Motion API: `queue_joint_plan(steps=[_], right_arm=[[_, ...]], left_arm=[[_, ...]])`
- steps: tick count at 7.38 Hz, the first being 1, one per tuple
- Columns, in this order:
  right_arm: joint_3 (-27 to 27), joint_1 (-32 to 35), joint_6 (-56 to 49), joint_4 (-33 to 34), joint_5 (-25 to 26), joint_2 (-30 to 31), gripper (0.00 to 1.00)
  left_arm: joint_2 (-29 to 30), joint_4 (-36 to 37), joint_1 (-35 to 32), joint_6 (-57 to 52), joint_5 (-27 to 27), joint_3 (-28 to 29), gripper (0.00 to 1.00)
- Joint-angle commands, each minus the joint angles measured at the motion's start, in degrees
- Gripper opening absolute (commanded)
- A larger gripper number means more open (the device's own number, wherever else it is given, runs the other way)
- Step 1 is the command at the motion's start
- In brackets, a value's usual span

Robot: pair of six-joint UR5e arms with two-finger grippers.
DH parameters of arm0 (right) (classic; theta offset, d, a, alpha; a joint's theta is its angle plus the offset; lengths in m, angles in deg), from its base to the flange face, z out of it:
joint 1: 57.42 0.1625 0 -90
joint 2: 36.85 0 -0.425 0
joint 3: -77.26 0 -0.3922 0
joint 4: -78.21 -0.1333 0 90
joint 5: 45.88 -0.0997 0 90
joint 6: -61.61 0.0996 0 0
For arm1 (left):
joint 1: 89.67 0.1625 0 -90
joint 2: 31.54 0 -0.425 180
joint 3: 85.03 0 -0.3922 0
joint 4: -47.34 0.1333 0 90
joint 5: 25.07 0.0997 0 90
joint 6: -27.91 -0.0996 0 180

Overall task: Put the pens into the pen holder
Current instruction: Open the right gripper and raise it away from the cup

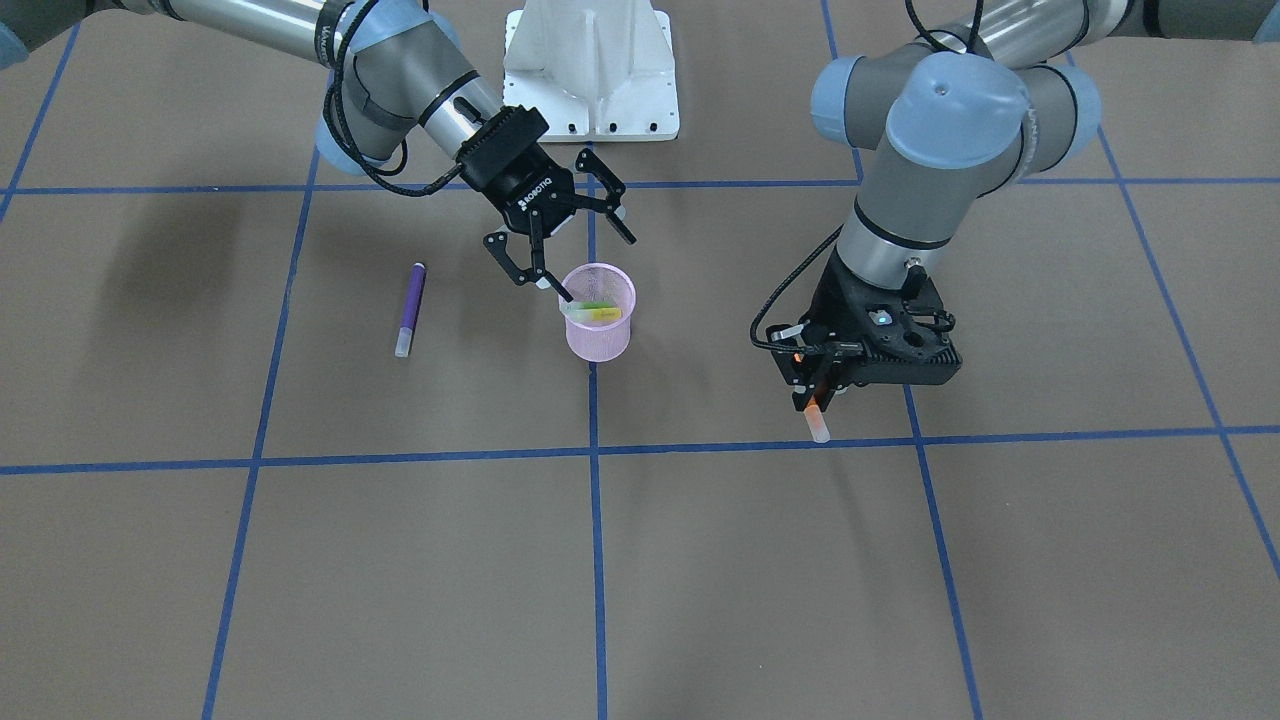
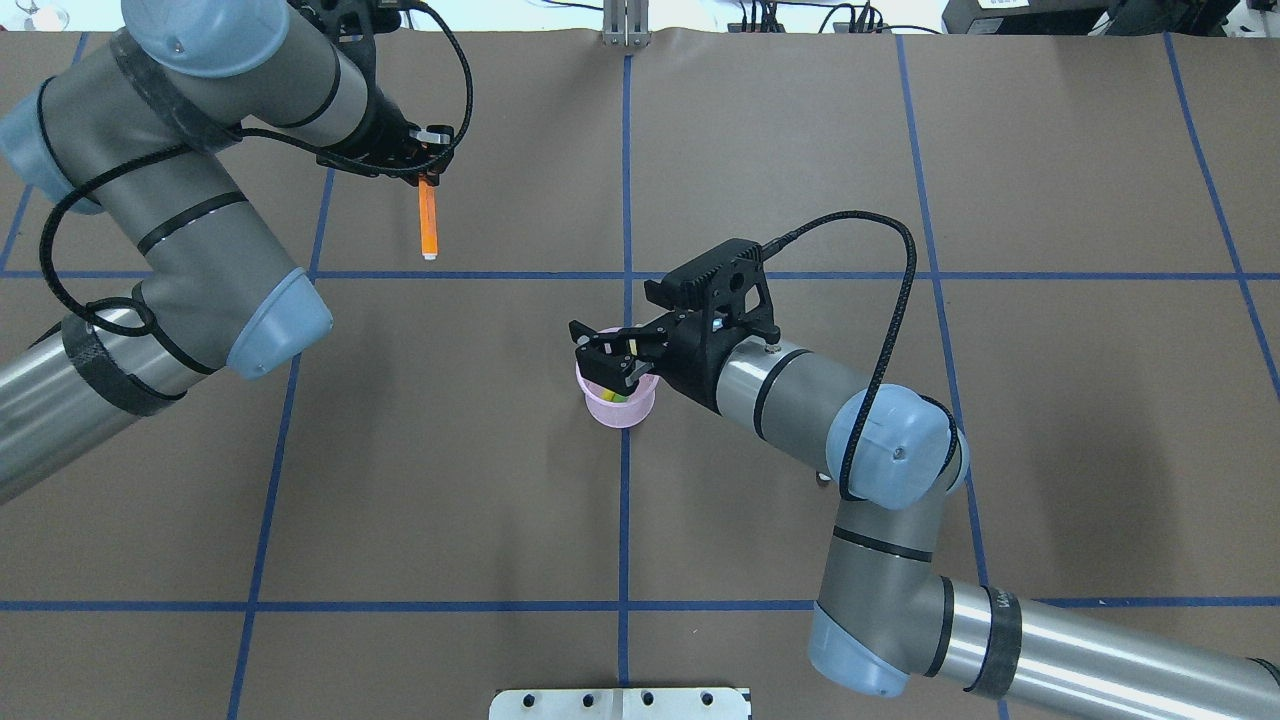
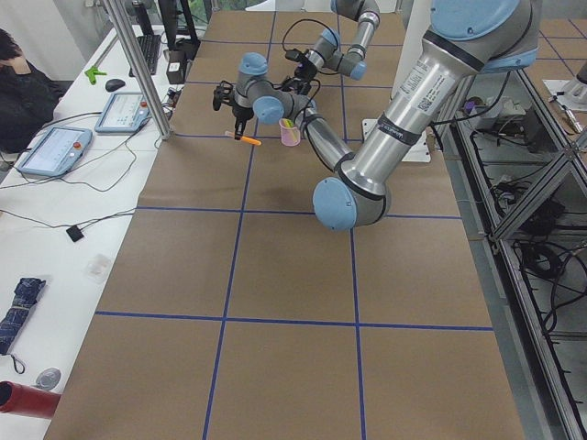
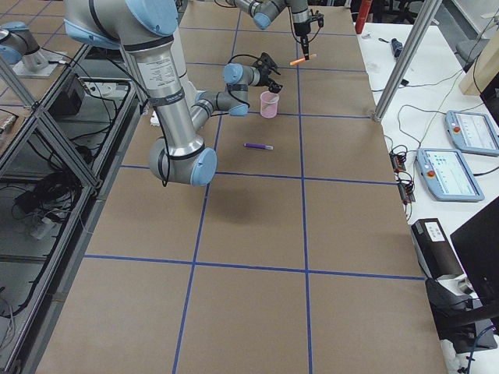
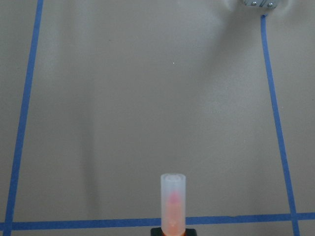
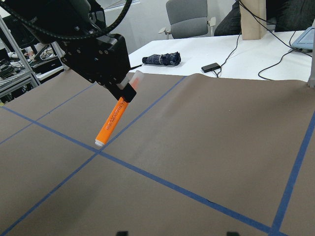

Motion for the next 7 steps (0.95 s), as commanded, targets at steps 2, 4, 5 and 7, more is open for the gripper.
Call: queue_joint_plan(steps=[2,4,5,7], right_arm=[[-8.45,5.17,9.68,19.79,-7.82,0.09,0.99],[-9.00,12.81,17.23,27.72,-21.34,0.62,0.99],[-9.00,16.24,18.49,33.07,-27.50,1.14,0.99],[-8.92,19.26,19.64,51.14,-35.71,0.80,0.99]], left_arm=[[-1.70,-15.65,-0.04,-2.95,5.13,0.21,0.00],[-3.37,-25.95,0.05,-3.86,5.32,0.56,0.00],[-4.51,-31.47,0.22,-3.86,5.32,0.99,0.00],[-5.23,-35.75,0.57,-3.59,5.49,1.53,0.00]])
